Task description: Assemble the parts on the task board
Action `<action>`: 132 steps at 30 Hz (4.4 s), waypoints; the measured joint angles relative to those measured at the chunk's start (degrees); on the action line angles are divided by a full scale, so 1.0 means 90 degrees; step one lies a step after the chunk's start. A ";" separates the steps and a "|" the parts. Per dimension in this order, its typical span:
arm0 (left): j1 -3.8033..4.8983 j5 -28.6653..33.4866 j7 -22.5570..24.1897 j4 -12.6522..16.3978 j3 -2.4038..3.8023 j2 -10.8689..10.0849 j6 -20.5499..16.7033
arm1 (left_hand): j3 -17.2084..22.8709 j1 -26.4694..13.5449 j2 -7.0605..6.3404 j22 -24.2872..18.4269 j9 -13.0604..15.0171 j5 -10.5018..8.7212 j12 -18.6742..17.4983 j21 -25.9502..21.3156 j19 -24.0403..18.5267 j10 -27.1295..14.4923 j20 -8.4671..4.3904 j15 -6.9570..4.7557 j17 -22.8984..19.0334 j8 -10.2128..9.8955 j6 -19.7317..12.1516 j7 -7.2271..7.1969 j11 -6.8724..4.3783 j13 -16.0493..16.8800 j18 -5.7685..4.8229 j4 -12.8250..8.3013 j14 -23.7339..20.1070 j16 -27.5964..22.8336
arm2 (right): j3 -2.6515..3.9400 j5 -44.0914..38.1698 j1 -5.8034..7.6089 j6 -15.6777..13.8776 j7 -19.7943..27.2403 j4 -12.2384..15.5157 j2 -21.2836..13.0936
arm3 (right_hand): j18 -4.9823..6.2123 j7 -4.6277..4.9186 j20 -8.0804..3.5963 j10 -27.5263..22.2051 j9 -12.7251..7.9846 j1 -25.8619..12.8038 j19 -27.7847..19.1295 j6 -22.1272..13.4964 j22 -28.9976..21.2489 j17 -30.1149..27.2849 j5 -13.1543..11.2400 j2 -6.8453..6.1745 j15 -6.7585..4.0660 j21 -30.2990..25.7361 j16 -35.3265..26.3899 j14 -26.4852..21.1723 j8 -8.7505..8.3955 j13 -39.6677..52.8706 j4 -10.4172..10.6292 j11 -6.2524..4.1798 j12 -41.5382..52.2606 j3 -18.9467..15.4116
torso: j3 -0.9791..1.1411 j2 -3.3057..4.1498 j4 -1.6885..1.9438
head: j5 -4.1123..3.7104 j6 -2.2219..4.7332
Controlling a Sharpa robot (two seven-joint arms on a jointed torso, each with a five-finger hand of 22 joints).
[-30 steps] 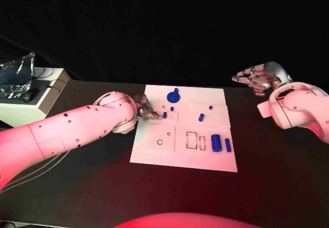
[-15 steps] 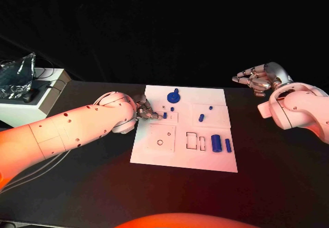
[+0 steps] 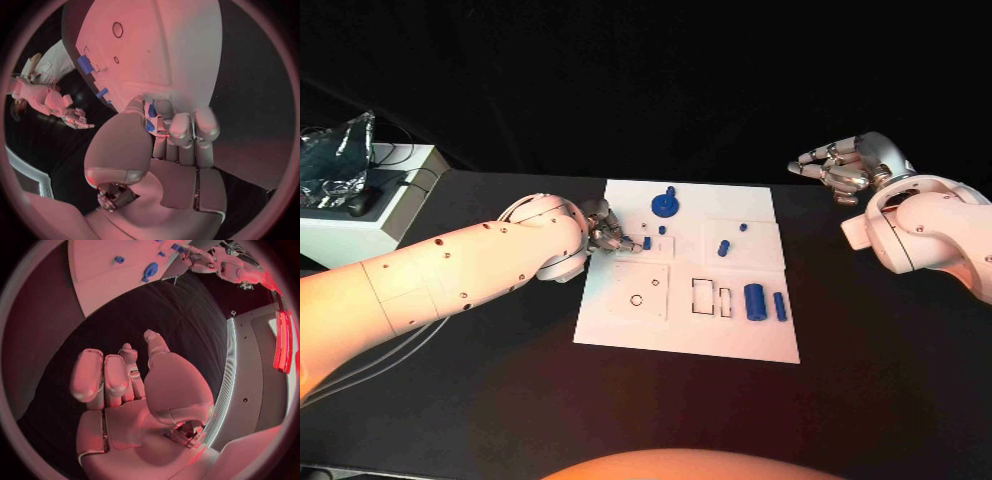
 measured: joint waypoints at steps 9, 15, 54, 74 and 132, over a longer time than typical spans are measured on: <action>0.0000 -0.0038 0.0049 -0.0007 0.0000 -0.0004 -0.0004 | 0.1057 -0.0178 -0.0127 0.0000 -0.0022 0.0067 0.0021 -0.0024 -0.0023 -0.0026 -0.0023 0.0000 -0.0019 0.0000 -0.0045 -0.0001 0.0001 -0.0019 -0.0001 0.0129 0.0000 -0.0025 | 0.0000 0.0000 -0.0005 0.0001 0.0000 -0.0014 0.0001 | 0.0000 0.0000 0.0000 0.0000 0.0000 0.0000 0.0000 0.0001 0.0000 0.0000 0.0000 0.0000 0.0000 0.0000 0.0000 0.0000 0.0000 0.0000 0.0000 0.0000 0.0000 0.0000 | -0.0001 -0.0002 -0.0001 | 0.0009 0.0011; -0.0001 -0.0051 0.0050 -0.0009 0.0000 -0.0010 0.0003 | 0.1167 -0.0185 -0.0134 -0.0001 -0.0022 0.0067 0.0021 -0.0024 -0.0023 -0.0025 -0.0023 0.0000 -0.0019 0.0000 -0.0067 -0.0022 0.0001 -0.0026 -0.0001 0.0118 0.0000 -0.0051 | 0.0000 0.0000 -0.0006 0.0001 0.0000 -0.0016 0.0000 | 0.0000 -0.0001 0.0000 0.0001 0.0000 0.0000 0.0000 0.0001 0.0005 0.0000 0.0000 0.0000 0.0000 0.0000 0.0000 0.0000 0.0000 0.0000 0.0000 0.0001 0.0000 0.0000 | -0.0002 0.0001 -0.0004 | 0.0004 0.0013; 0.0002 -0.0080 0.0093 0.0022 0.0003 -0.0035 0.0021 | 0.2779 -0.0175 -0.0424 -0.0003 -0.0067 0.0014 0.0044 -0.0074 -0.0089 -0.0116 0.0044 0.0000 0.0003 0.0079 -0.0218 -0.0011 0.0020 -0.0037 -0.0001 -0.0423 0.0000 -0.0074 | 0.0000 -0.0003 -0.0019 0.0003 -0.0002 -0.0009 0.0000 | 0.0000 -0.0009 0.0000 0.0004 0.0000 0.0000 0.0000 0.0009 0.0002 0.0000 0.0000 0.0000 0.0000 0.0000 0.0000 0.0000 0.0000 0.0007 0.0000 0.0004 0.0000 0.0000 | 0.0002 0.0001 -0.0002 | 0.0000 0.0017; 0.0001 -0.0027 0.0103 0.0016 0.0001 -0.0041 0.0025 | 0.2221 -0.0214 -0.0408 -0.0004 -0.0087 0.0021 0.0044 -0.0094 -0.0089 -0.0127 0.0044 0.0000 0.0008 0.0078 -0.0217 -0.0012 0.0009 -0.0042 -0.0001 -0.0172 0.0000 -0.0074 | 0.0000 -0.0003 -0.0019 0.0002 -0.0002 -0.0008 -0.0003 | 0.0000 -0.0010 0.0000 0.0011 0.0000 0.0000 0.0000 0.0010 0.0001 0.0000 0.0000 0.0000 0.0000 0.0000 0.0000 0.0000 0.0000 0.0006 0.0000 0.0011 0.0000 0.0000 | -0.0004 0.0000 -0.0001 | -0.0001 0.0007; 0.0000 0.0140 -0.0001 -0.0012 0.0102 -0.0046 0.0051 | 0.1619 -0.0584 -0.0023 -0.0005 -0.0388 0.0045 0.0043 -0.0123 -0.0044 -0.0124 0.0000 0.0022 0.0003 -0.0131 -0.0167 0.0036 0.0012 -0.0058 -0.0001 0.0126 -0.0022 -0.0098 | -0.0001 -0.0005 -0.0038 0.0026 -0.0010 -0.0021 0.0004 | 0.0000 -0.0011 0.0000 0.0012 -0.0005 0.0000 0.0000 0.0011 0.0002 0.0000 -0.0001 0.0000 0.0000 0.0000 0.0000 0.0000 0.0000 0.0004 0.0000 0.0012 0.0000 0.0000 | 0.0002 0.0001 -0.0002 | 0.0014 0.0039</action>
